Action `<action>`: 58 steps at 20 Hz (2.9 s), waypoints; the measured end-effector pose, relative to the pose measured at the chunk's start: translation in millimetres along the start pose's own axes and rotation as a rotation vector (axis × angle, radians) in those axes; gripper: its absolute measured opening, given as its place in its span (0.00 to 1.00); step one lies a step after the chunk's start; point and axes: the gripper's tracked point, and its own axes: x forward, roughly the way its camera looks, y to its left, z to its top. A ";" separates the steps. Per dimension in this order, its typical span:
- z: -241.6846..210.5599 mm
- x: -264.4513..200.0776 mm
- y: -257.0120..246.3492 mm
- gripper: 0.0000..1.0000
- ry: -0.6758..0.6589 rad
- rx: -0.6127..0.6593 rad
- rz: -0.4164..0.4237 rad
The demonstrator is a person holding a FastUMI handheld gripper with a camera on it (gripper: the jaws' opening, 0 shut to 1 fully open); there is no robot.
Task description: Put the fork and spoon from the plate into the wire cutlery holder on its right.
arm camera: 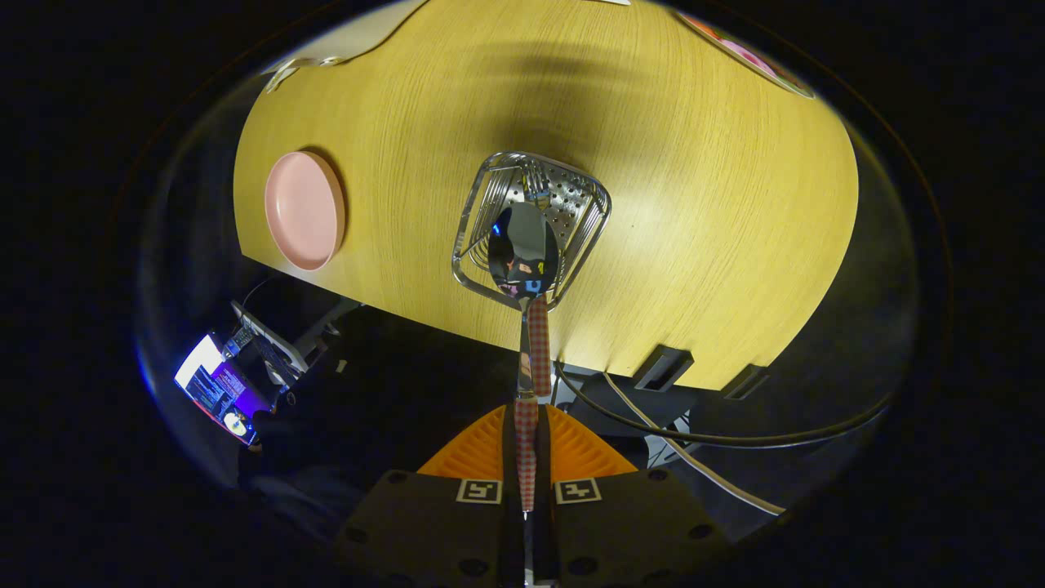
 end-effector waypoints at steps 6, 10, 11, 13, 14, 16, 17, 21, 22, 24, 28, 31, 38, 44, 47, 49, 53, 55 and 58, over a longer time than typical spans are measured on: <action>0.0 2.7 -3.5 0.09 0.146 -0.026 -0.042; 0.2 0.5 -4.3 0.09 0.198 -0.035 -0.046; 1.9 -0.1 -4.3 0.09 0.202 -0.034 -0.047; 6.3 -1.8 -7.2 0.09 0.203 -0.028 -0.054; 8.8 -0.2 -8.7 0.09 0.204 -0.025 -0.055; 14.9 2.5 -8.3 0.09 0.202 -0.015 -0.046; 20.0 3.4 -8.1 0.09 0.194 -0.012 -0.040; 31.2 5.6 -5.8 0.12 0.172 -0.006 -0.032; 33.0 5.7 -6.1 0.12 0.168 -0.008 -0.032; 36.6 6.8 -4.0 0.12 0.149 0.001 -0.022; 44.4 7.3 -2.6 0.14 0.106 0.022 -0.009; 45.2 5.1 -2.8 0.16 0.057 0.026 -0.006; 62.7 -21.6 17.8 0.53 -0.248 0.046 0.082; 48.8 -48.6 35.4 0.99 -0.667 0.057 0.096; 39.4 -67.3 32.6 1.00 -0.892 0.083 0.013; 27.8 -93.7 29.3 1.00 -1.048 0.093 -0.058; 5.1 -156.9 35.8 1.00 -1.371 0.067 -0.116; -14.0 -193.2 37.1 1.00 -1.516 0.039 -0.164; -44.4 -245.2 43.1 0.98 -1.725 -0.021 -0.238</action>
